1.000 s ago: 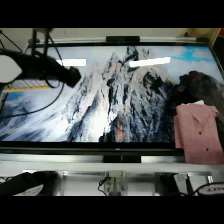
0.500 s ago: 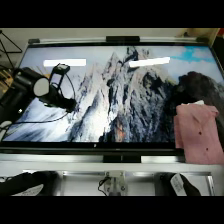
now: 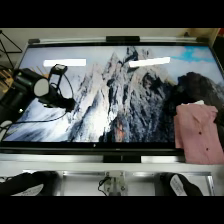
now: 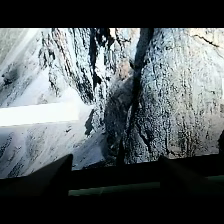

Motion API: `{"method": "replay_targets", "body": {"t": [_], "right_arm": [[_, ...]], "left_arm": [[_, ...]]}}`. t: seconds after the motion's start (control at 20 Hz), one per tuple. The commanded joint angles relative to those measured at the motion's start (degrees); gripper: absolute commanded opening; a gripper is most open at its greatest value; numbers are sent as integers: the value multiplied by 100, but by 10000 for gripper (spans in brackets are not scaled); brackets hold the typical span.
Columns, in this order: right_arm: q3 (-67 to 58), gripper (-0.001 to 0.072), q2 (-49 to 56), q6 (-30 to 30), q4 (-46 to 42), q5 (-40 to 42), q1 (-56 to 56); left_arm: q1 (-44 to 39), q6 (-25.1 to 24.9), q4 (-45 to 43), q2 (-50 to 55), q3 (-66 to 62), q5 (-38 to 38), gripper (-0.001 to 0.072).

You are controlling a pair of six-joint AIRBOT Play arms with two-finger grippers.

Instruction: Fold the shirts.

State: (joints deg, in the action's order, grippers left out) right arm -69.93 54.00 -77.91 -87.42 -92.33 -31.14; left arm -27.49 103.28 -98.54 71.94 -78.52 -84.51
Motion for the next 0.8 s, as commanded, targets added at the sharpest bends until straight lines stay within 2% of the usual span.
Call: {"method": "replay_targets", "body": {"t": [0.0, 0.75], "right_arm": [[9, 503, 177, 9, -11, -260, 413], [7, 502, 221, -114, 1069, -337, 525]], "left_arm": [[9, 9, -2, 4, 2, 4, 614], [9, 9, -2, 4, 2, 4, 614]]}}
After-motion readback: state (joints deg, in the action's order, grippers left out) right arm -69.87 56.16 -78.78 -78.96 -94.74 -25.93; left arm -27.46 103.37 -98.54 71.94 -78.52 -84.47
